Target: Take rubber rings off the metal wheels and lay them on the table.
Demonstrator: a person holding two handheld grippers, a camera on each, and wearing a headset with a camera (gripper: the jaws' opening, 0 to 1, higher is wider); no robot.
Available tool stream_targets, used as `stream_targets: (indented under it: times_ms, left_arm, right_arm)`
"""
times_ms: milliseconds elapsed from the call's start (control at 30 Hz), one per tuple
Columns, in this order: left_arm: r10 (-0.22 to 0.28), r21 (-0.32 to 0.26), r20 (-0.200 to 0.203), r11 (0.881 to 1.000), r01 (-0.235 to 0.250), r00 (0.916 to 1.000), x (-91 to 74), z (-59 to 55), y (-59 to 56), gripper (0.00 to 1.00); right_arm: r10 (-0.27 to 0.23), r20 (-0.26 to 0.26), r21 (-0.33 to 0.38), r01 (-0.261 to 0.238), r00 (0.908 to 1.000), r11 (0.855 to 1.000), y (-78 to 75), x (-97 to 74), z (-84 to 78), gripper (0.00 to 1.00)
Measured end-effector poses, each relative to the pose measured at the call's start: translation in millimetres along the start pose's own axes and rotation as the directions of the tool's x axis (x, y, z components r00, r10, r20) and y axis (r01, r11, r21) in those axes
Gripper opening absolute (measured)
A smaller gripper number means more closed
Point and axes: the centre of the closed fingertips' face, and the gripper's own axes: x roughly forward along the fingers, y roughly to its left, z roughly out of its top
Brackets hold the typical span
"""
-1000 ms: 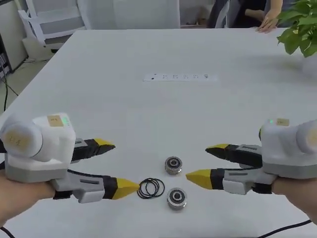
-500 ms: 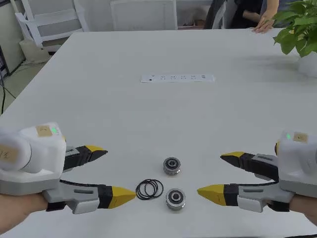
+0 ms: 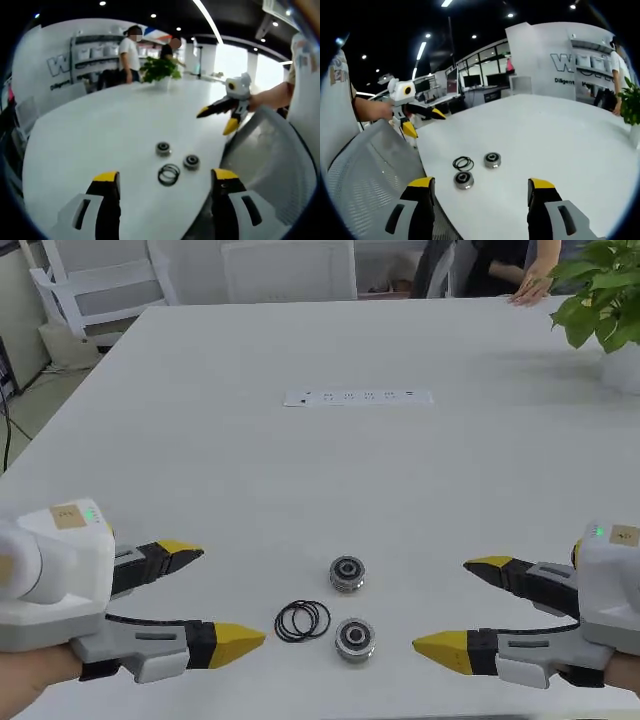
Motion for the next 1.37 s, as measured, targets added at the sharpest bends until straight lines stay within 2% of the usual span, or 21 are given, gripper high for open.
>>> stream_targets:
  times_ms: [400,1367]
  left_arm:
    - [0.008,0.000,-0.001,1.000,-0.008,1.0000,-0.9,-0.5,1.1,0.75]
    - [0.006,-0.012,-0.009,1.000,-0.007,0.9999,-3.6,-4.7,3.7,0.74]
  right_arm:
    - [-0.009,-0.003,0.000,0.009,1.0000,1.000,-3.6,-2.3,-4.4,0.76]
    - [-0.013,-0.016,-0.018,0.013,0.9998,1.000,-1.3,-4.8,-5.7,0.76]
